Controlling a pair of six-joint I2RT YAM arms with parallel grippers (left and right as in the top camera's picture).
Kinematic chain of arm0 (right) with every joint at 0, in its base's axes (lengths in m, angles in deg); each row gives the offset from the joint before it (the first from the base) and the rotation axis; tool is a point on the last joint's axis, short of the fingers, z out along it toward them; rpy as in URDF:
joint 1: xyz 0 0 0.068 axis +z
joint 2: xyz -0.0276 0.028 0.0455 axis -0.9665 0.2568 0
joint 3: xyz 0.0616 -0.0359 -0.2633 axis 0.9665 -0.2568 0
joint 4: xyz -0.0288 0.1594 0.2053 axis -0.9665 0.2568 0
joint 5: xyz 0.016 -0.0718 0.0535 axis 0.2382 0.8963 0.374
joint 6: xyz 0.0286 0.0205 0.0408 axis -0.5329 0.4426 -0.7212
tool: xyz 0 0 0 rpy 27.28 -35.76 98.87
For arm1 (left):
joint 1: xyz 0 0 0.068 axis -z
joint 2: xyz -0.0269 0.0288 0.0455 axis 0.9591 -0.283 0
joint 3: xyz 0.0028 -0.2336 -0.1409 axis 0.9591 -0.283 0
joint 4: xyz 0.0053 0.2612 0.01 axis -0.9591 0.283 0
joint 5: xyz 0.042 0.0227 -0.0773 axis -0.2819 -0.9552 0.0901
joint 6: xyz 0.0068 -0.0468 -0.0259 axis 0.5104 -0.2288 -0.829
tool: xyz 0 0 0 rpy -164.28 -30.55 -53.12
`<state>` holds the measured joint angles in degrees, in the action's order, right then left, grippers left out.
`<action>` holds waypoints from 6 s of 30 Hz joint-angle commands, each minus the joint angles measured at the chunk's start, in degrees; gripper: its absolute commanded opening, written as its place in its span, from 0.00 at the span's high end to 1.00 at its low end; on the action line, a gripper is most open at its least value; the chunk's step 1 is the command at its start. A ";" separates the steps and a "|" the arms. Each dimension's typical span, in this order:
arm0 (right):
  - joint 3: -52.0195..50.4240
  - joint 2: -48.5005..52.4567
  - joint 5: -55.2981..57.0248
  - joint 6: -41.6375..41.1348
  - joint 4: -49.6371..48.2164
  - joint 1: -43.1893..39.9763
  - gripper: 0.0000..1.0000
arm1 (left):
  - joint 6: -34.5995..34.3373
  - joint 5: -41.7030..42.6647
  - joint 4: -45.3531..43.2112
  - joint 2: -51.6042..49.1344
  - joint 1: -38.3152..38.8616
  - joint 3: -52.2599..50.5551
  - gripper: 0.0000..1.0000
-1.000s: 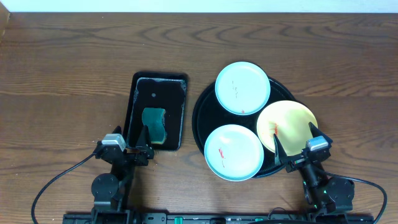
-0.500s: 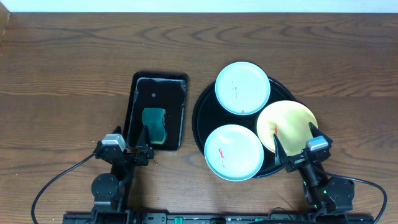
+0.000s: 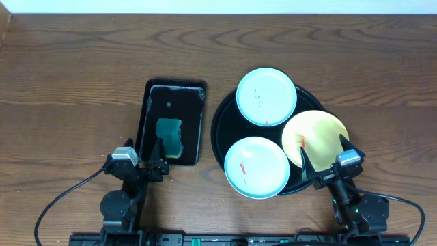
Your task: Clean dirty plates on tray and stack at the side
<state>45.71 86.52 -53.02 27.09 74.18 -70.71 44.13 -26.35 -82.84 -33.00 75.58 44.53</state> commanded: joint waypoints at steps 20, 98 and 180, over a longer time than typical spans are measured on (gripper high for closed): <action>2.29 -0.24 -10.64 -6.05 -0.92 -0.24 0.01 | -2.25 2.03 -2.45 0.13 0.04 -0.44 0.18; 38.80 78.95 -5.88 -25.31 45.05 9.60 0.64 | -2.69 7.26 56.19 -96.98 2.67 69.59 0.44; 44.70 94.23 9.14 -28.39 22.58 13.64 0.99 | -12.87 14.56 46.80 -94.44 25.40 74.36 0.92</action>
<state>90.62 179.54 -49.41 1.13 96.47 -57.03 36.79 -12.89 -34.42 -128.03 98.20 119.67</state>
